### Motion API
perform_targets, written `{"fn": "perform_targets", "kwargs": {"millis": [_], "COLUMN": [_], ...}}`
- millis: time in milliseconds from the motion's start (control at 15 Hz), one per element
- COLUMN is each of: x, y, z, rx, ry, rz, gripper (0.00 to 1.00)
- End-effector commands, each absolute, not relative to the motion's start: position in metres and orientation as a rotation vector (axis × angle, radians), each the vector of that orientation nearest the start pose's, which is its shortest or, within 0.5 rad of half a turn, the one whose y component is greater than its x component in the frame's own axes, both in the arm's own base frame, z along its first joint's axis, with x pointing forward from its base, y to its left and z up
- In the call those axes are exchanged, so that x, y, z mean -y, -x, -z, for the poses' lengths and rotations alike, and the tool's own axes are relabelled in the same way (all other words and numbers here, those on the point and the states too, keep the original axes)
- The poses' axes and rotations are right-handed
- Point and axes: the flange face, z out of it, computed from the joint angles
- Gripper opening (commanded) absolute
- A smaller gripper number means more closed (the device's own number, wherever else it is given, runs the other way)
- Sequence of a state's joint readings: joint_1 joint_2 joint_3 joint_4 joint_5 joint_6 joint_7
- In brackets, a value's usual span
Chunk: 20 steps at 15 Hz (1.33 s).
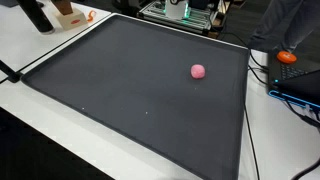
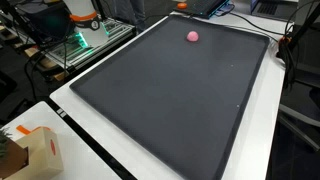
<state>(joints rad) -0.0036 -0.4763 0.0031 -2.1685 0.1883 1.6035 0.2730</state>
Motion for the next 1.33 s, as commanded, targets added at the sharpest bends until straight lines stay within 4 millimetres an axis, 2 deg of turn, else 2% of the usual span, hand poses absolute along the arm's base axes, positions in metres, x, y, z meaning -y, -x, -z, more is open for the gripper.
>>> {"fn": "perform_targets", "kwargs": {"millis": [0, 267, 333, 467, 600, 867, 1067, 1267], "x": [-0.019, -0.019, -0.023, -0.048, -0.077, -0.14, -0.176, -0.203], "y": [-0.398, -0.398, -0.404, -0.425, -0.442, -0.479, -0.5, -0.518], "z": [-0.575, -0.575, -0.568, -0.547, -0.526, -0.471, -0.428, -0.391], "rx": [-0.426, -0.426, -0.42, -0.408, -0.331, -0.125, -0.062, 0.027], "ry": [2.934, 2.934, 2.935, 2.924, 2.92, 2.968, 2.985, 2.99], "rz": [-0.169, -0.169, -0.192, -0.232, -0.267, -0.261, -0.318, -0.377], "gripper": [1.0, 1.0, 1.0, 1.0, 1.0, 1.0, 1.0, 1.0]}}
